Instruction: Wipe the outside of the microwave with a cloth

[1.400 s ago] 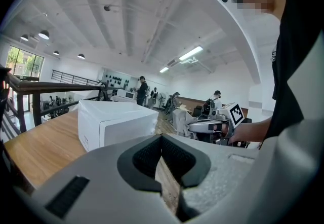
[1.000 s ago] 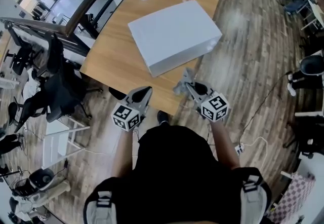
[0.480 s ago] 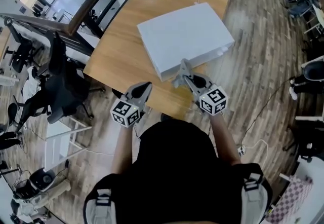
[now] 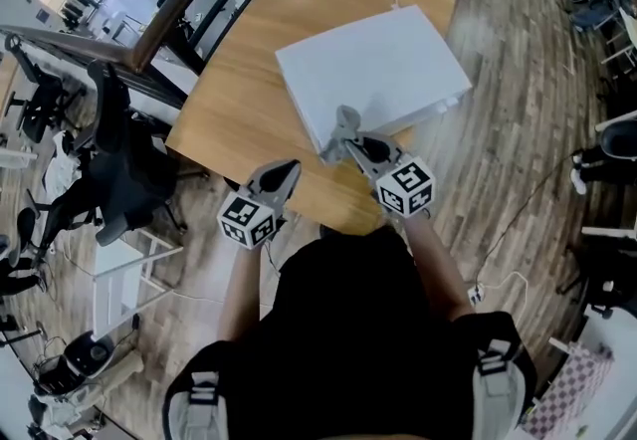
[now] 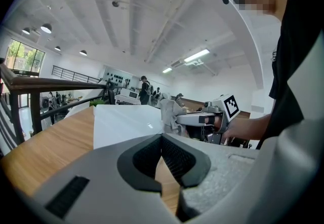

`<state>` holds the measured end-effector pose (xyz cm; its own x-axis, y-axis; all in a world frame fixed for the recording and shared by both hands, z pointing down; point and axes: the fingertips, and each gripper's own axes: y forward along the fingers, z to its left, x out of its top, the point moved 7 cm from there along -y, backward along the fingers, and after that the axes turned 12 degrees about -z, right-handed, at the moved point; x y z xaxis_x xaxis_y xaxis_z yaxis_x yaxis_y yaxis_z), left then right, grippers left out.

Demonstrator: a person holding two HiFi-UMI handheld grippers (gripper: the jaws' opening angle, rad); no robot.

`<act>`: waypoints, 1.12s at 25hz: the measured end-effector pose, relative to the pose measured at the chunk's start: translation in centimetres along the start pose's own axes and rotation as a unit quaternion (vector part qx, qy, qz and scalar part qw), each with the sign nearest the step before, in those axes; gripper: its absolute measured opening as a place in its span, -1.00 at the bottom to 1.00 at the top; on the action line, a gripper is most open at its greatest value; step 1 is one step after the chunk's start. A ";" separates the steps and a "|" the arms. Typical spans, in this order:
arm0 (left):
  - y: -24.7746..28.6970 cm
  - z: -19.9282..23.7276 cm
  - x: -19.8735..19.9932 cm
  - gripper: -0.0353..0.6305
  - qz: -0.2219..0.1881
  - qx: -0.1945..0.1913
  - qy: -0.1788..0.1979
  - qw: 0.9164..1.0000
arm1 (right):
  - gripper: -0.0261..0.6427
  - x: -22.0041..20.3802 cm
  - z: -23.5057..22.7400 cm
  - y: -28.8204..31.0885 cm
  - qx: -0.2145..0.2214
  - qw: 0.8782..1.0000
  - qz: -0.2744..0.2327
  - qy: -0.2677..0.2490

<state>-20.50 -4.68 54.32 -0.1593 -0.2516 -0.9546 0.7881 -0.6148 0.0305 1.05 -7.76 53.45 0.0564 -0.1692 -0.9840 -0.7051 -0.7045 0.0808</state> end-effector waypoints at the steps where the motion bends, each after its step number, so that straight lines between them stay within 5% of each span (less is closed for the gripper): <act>1: 0.0 0.2 0.0 -0.89 0.002 0.001 -0.001 1.000 | -0.83 -0.2 0.0 0.6 0.002 1.000 0.009 -0.004; 12: 1.4 -0.2 1.2 -0.89 -0.015 0.049 -0.005 0.999 | -0.83 -2.0 -1.6 3.8 0.021 0.988 0.127 -0.081; 17: 0.7 0.2 0.6 -0.89 -0.007 0.078 -0.010 0.997 | -0.83 -2.2 -1.8 5.2 0.036 0.981 0.143 -0.123; 28: 1.6 -0.4 0.6 -0.89 -0.014 0.093 -0.015 0.995 | -0.83 -2.3 -2.9 4.6 0.045 0.981 0.147 -0.116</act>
<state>-19.15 -5.50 53.68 -0.1998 -0.2530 -0.9466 0.6602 -0.7487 0.0608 -0.26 -12.63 56.54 -0.3143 -0.1861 -0.9309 -0.7276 -0.5827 0.3621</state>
